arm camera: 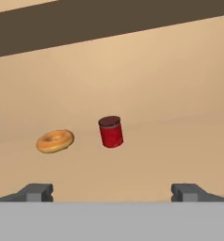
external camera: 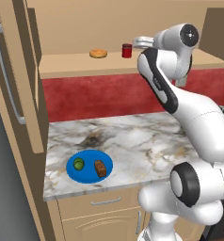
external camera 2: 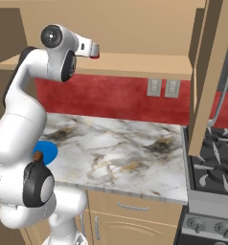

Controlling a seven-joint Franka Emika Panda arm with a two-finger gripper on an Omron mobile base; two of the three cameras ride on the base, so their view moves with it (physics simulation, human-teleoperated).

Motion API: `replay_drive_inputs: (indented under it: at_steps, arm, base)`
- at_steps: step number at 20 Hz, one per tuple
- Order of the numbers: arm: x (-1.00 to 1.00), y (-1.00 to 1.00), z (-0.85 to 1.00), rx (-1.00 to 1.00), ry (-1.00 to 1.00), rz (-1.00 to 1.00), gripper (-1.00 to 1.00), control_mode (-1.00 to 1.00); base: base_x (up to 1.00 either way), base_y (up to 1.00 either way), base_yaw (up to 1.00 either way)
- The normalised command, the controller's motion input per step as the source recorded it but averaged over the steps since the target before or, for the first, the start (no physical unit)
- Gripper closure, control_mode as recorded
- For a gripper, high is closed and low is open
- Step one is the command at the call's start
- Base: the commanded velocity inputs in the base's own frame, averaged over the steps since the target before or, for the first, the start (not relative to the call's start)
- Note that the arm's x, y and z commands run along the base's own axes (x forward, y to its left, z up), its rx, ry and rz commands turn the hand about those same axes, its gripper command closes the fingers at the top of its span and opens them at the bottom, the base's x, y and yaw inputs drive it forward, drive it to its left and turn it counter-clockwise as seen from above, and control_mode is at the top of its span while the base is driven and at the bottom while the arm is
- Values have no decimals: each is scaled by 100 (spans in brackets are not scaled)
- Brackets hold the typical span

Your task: Pick the avocado and bread from the counter and place them on the plate. Then pick the jam from the cabinet and place it next to the plate. Lastly close the cabinet door.

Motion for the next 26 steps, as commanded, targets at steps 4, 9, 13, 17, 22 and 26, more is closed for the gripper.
replay_drive_inputs:
  at_steps: [4, 9, 13, 17, 22, 26]
  arm:
    - [14, 0, -6, 0, 0, 0, -100, -100]
    - [5, 0, -16, 0, 0, 0, -100, -100]
    - [0, 0, -17, 0, 0, 0, -100, -100]
    - [8, 0, -2, 0, 0, 0, -100, -100]
    - [27, 0, 0, 0, 0, 0, -100, -100]
    - [44, 3, 0, 0, 0, 0, -100, -100]
  base:
    - [0, 0, 0]
    - [0, 0, 0]
    - [0, 0, 0]
    - [0, 0, 0]
    - [0, 0, 0]
    - [0, 0, 0]
